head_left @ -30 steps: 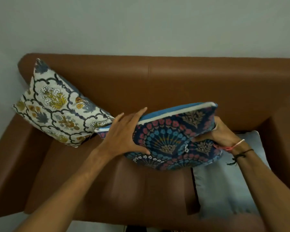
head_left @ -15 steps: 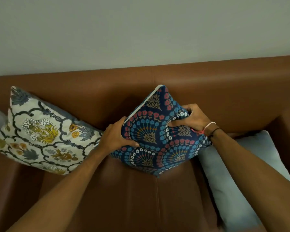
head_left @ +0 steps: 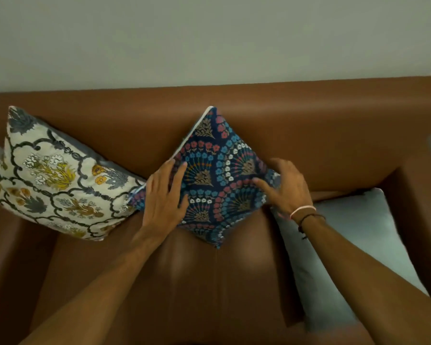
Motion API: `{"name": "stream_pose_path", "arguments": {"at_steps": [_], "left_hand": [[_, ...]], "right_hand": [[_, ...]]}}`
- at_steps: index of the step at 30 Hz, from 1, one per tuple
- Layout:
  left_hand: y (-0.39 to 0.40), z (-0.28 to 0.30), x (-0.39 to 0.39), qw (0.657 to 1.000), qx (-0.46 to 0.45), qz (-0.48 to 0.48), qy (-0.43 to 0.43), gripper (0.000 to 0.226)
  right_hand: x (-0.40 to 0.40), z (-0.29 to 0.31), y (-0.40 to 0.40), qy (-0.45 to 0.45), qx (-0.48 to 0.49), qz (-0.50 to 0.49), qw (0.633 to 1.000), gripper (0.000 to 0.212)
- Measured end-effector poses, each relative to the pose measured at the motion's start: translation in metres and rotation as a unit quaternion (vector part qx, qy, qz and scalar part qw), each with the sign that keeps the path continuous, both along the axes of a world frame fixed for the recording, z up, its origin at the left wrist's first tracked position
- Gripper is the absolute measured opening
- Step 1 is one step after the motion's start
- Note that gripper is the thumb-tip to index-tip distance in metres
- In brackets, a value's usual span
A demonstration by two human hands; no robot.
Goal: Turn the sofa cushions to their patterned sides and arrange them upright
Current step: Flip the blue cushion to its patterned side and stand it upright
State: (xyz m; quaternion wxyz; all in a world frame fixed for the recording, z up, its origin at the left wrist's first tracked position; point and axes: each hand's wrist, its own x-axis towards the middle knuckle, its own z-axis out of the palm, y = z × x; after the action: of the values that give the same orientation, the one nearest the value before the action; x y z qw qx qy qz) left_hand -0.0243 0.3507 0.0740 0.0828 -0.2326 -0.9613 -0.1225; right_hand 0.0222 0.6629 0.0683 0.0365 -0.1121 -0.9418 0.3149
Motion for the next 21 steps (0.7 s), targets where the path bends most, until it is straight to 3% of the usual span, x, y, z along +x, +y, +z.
{"name": "stream_pose_path", "arguments": {"at_steps": [2, 5, 7, 9, 10, 12, 13, 15, 18, 19, 21], "left_hand": [[0.025, -0.004, 0.04, 0.999, -0.023, -0.023, 0.03, 0.068], [0.073, -0.029, 0.104, 0.998, -0.033, -0.05, -0.003, 0.068], [0.113, -0.054, 0.148, 0.997, -0.009, -0.026, -0.071, 0.066], [0.158, -0.081, 0.186, 0.977, 0.034, 0.035, -0.206, 0.066], [0.185, -0.099, 0.209, 0.945, 0.074, 0.077, -0.308, 0.069], [0.231, -0.13, 0.248, 0.834, 0.172, 0.148, -0.504, 0.074], [0.252, -0.144, 0.266, 0.779, 0.223, 0.18, -0.558, 0.068], [0.284, -0.169, 0.294, 0.738, 0.277, 0.267, -0.554, 0.06], [0.313, -0.179, 0.311, 0.712, 0.305, 0.41, -0.481, 0.103], [0.319, -0.179, 0.311, 0.686, 0.326, 0.433, -0.485, 0.104], [0.321, -0.167, 0.301, 0.599, 0.414, 0.426, -0.537, 0.085]], "right_hand": [[0.039, -0.008, 0.021, -0.029, 0.067, 0.01, 0.997, 0.074], [0.104, -0.027, 0.057, -0.074, 0.135, 0.038, 0.987, 0.08], [0.151, -0.047, 0.086, -0.099, 0.164, 0.057, 0.98, 0.082], [0.195, -0.067, 0.115, -0.11, 0.184, 0.069, 0.974, 0.082], [0.22, -0.078, 0.132, -0.116, 0.193, 0.075, 0.971, 0.081], [0.263, -0.096, 0.157, -0.118, 0.203, 0.095, 0.967, 0.083], [0.284, -0.106, 0.168, -0.115, 0.21, 0.116, 0.964, 0.085], [0.321, -0.13, 0.183, -0.118, 0.232, 0.176, 0.949, 0.093], [0.357, -0.153, 0.192, -0.122, 0.265, 0.214, 0.932, 0.111], [0.364, -0.156, 0.193, -0.116, 0.266, 0.21, 0.934, 0.112], [0.37, -0.152, 0.19, -0.093, 0.274, 0.185, 0.939, 0.106]]}}
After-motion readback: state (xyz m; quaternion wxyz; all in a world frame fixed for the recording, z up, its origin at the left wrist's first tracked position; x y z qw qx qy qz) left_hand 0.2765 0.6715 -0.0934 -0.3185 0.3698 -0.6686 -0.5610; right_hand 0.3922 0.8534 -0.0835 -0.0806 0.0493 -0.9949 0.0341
